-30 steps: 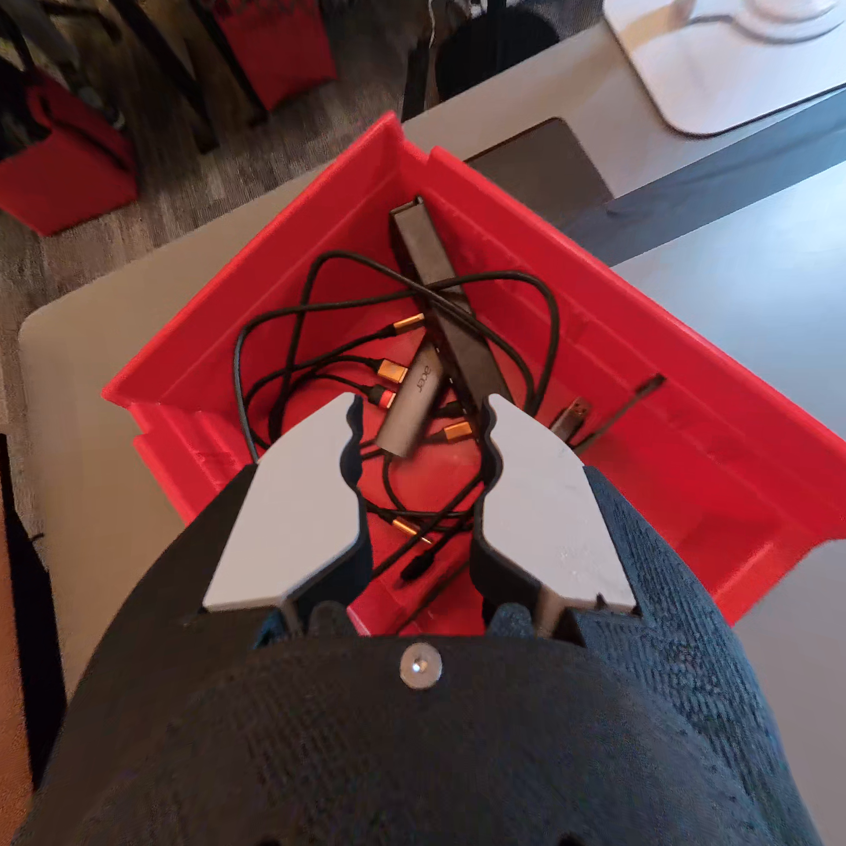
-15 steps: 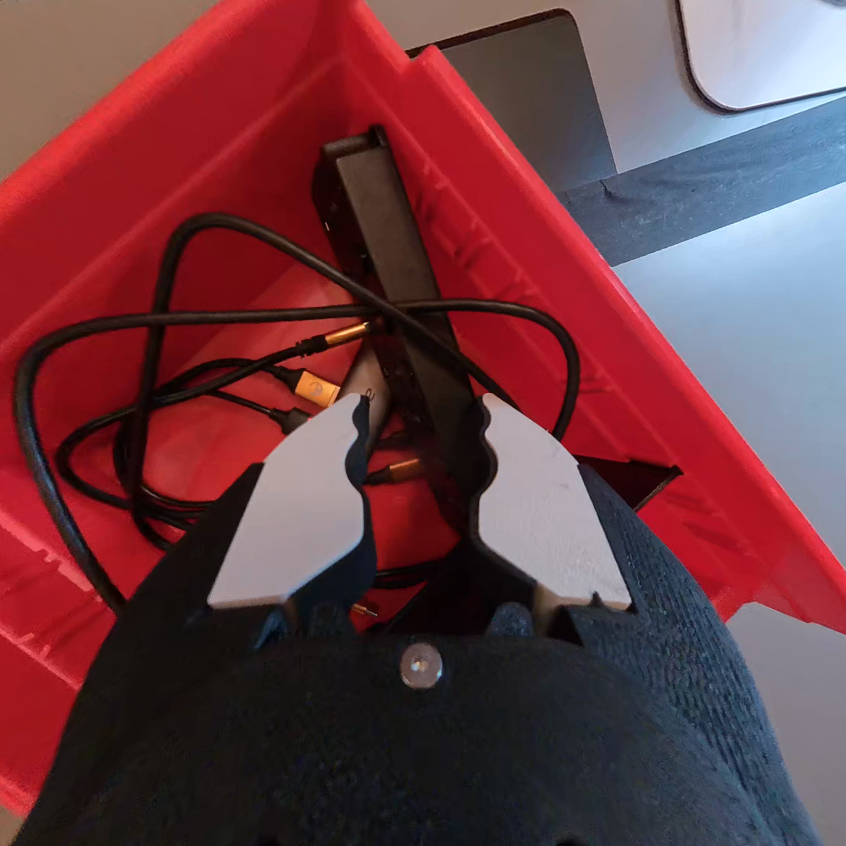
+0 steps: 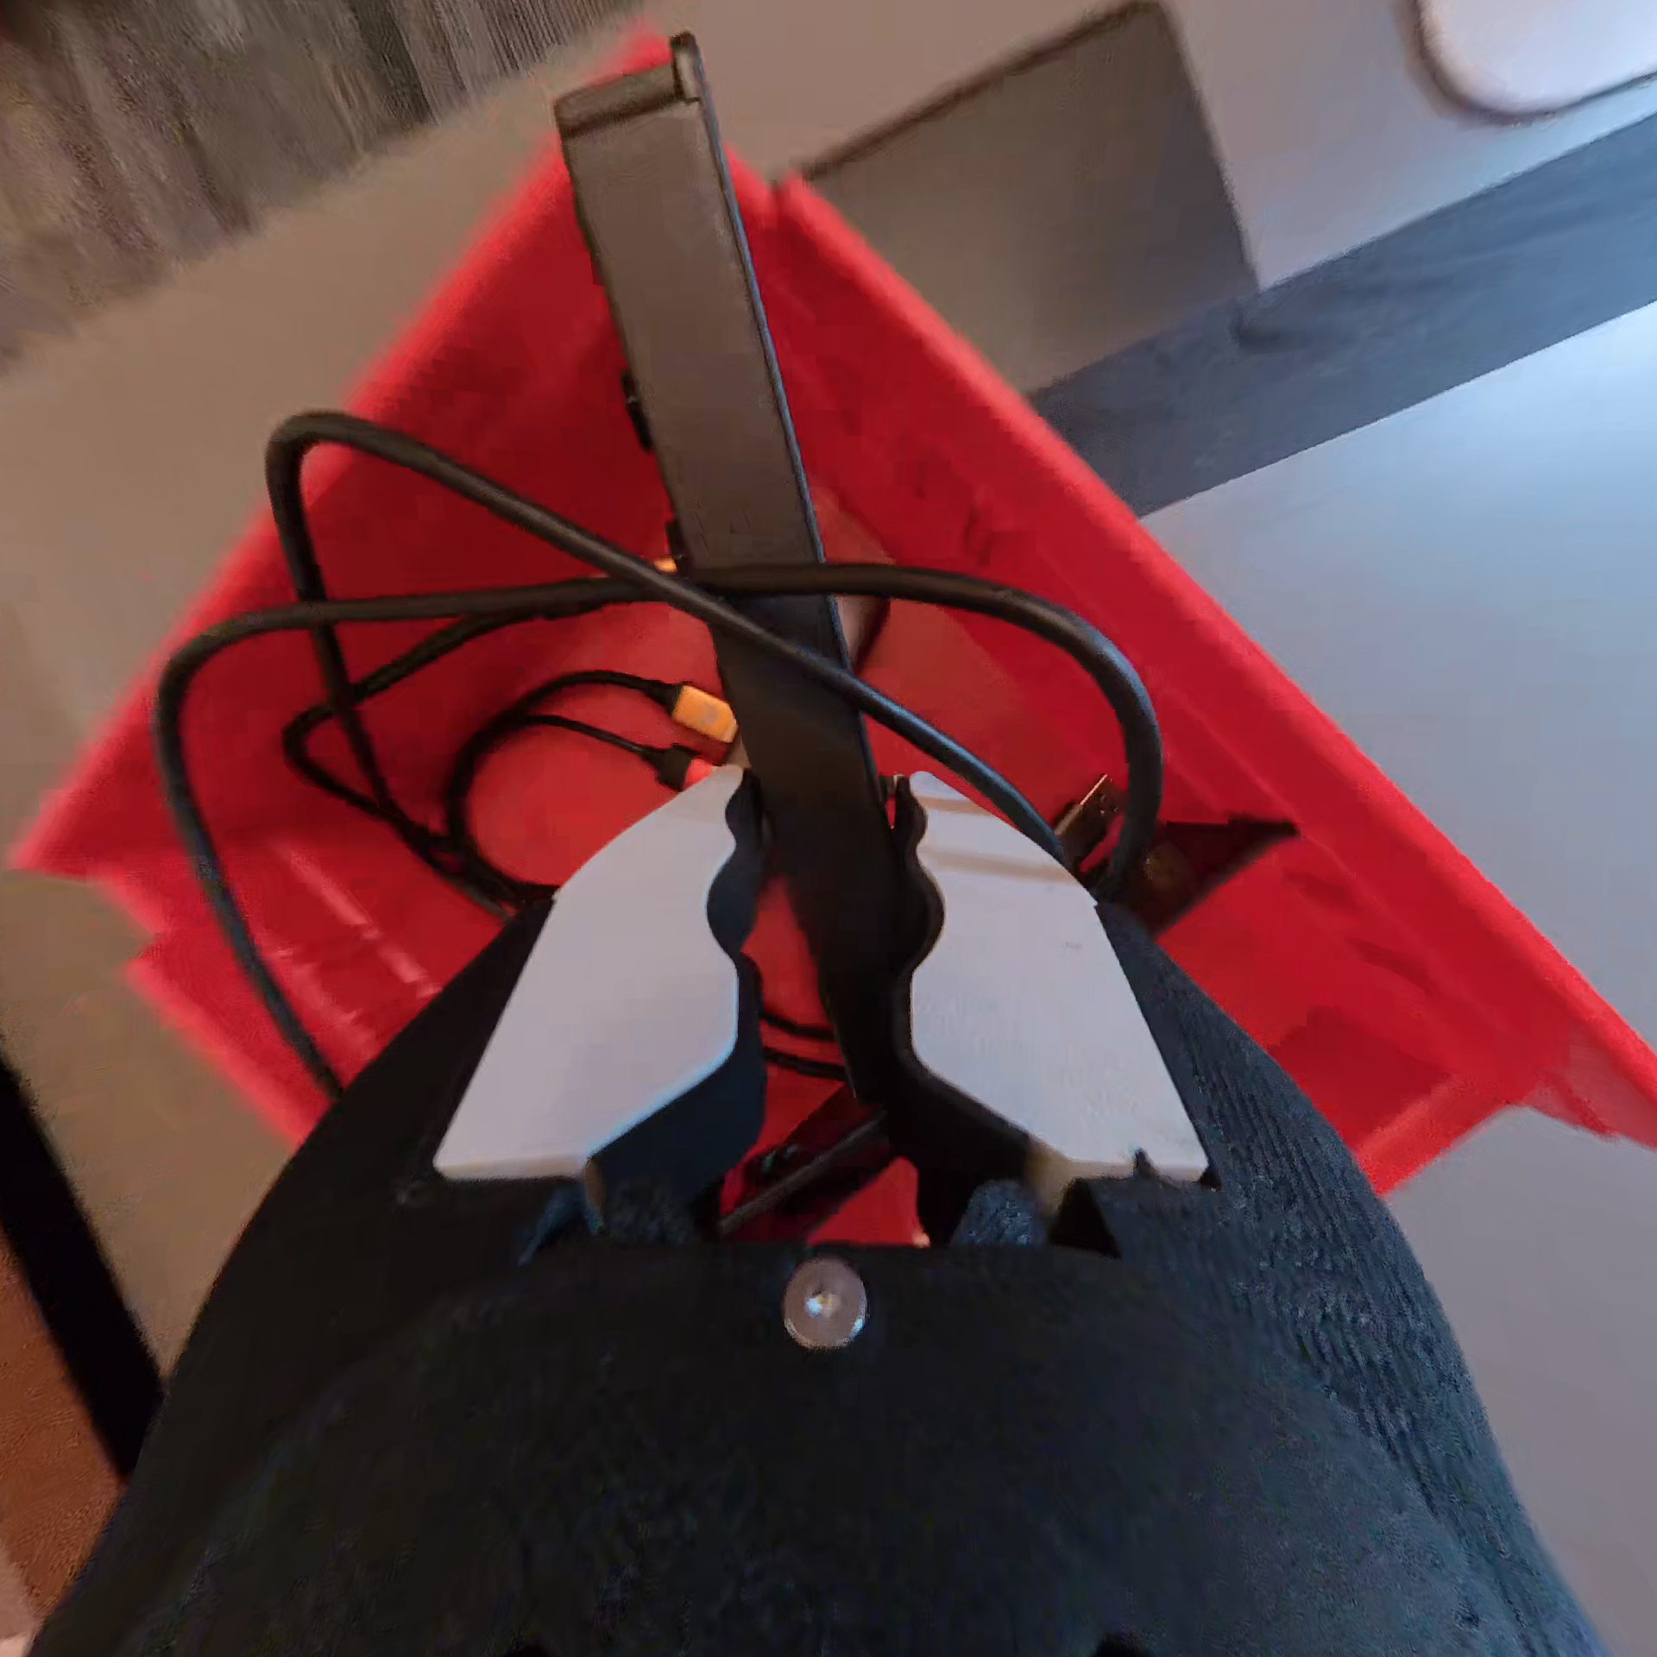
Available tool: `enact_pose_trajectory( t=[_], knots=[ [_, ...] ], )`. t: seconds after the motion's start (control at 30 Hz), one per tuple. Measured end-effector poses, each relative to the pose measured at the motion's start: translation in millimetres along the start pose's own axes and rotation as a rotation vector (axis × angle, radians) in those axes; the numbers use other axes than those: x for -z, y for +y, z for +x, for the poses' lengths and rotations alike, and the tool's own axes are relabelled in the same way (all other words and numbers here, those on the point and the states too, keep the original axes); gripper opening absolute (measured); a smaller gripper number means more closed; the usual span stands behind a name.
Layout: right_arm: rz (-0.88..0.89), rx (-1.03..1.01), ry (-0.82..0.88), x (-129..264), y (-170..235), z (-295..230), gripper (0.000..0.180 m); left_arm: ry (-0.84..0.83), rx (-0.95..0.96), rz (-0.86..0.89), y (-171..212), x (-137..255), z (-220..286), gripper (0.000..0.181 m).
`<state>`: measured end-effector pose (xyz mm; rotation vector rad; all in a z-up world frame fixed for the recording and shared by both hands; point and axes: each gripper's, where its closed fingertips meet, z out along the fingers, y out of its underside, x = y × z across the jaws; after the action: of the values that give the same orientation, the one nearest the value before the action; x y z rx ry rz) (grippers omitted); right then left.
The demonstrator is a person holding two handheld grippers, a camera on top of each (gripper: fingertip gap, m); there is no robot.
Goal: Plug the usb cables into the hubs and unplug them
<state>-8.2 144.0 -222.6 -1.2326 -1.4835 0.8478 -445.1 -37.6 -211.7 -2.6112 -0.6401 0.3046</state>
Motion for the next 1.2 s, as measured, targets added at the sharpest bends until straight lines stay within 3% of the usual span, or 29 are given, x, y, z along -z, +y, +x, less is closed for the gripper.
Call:
enact_pose_trajectory(
  t=[0.03, 0.33, 0.53, 0.63, 0.77, 0.97, 1.03, 1.13, 1.2],
  knots=[
    [0.004, -0.004, 0.000, 0.6, -1.0, 0.6, 0.039, -0.006, -0.024, 0.049, -7.2, 19.4, -2.6, 0.029],
    [0.008, 0.050, -0.030, -4.1, -2.1, -14.0, 0.035, -0.184, -0.312, 0.512, -48.8, 206.0, 20.1, 0.027],
    [0.084, 0.052, -0.078, -2.4, -19.6, -27.5, 0.035, -0.237, -0.617, 0.783, -38.1, 254.6, 118.3, 0.026],
    [0.175, 0.006, -0.167, 4.2, -47.0, -42.4, 0.035, -0.350, -0.784, 0.880, -20.5, 249.6, 174.9, 0.026],
    [0.181, -0.103, -0.316, 10.3, -77.1, -61.7, 0.064, -0.438, -0.931, 0.973, 10.1, 217.0, 246.3, 0.025],
    [0.180, -0.272, -0.450, 16.1, -107.8, -57.5, 0.089, -0.510, -1.160, 0.981, 48.4, 156.4, 320.7, 0.024],
    [0.104, -0.226, -0.439, 12.6, -100.0, -54.9, 0.092, -0.516, -1.224, 0.956, 57.1, 136.8, 331.8, 0.024],
    [-0.158, -0.105, -0.436, -1.8, -58.3, -63.0, 0.091, -0.507, -1.313, 0.930, 67.9, 114.0, 345.2, 0.024],
    [-0.254, -0.093, -0.493, -9.1, -34.4, -79.1, 0.076, -0.513, -1.387, 0.918, 73.9, 103.9, 354.0, 0.024]
  ],
)
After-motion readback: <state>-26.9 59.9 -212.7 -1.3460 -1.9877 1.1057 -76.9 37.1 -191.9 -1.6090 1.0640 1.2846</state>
